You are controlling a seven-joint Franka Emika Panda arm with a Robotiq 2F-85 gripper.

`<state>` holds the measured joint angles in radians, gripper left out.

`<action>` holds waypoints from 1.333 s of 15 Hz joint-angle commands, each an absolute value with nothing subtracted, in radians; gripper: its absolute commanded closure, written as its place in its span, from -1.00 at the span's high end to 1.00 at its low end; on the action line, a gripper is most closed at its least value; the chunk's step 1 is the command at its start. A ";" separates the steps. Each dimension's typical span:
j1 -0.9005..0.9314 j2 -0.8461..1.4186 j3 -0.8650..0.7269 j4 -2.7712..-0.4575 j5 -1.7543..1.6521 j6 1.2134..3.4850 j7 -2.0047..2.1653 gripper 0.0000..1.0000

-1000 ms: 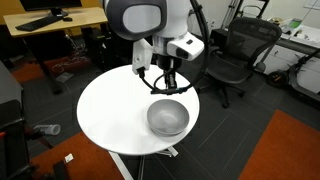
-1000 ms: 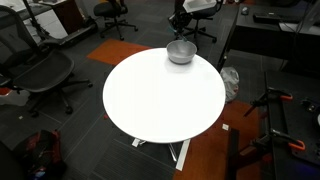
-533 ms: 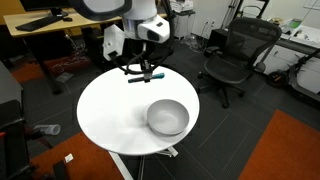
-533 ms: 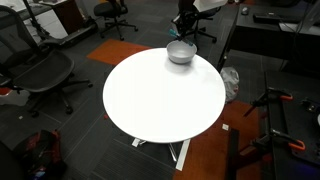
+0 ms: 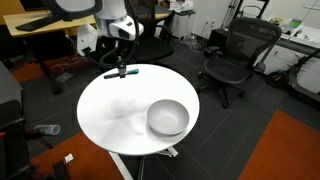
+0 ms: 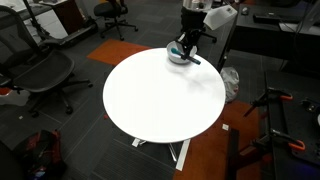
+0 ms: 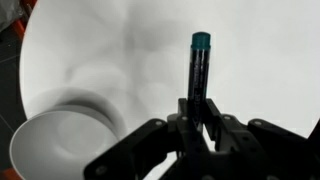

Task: Remove the green marker from the bowl and put it on the table

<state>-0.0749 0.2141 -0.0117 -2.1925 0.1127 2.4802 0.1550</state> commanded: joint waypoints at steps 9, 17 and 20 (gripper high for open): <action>0.008 0.185 0.060 -2.327 0.209 2.601 0.088 -0.91; 0.069 0.254 0.058 -2.389 0.171 2.801 0.166 -0.91; 0.088 0.299 0.051 -2.388 0.161 2.842 0.191 -0.91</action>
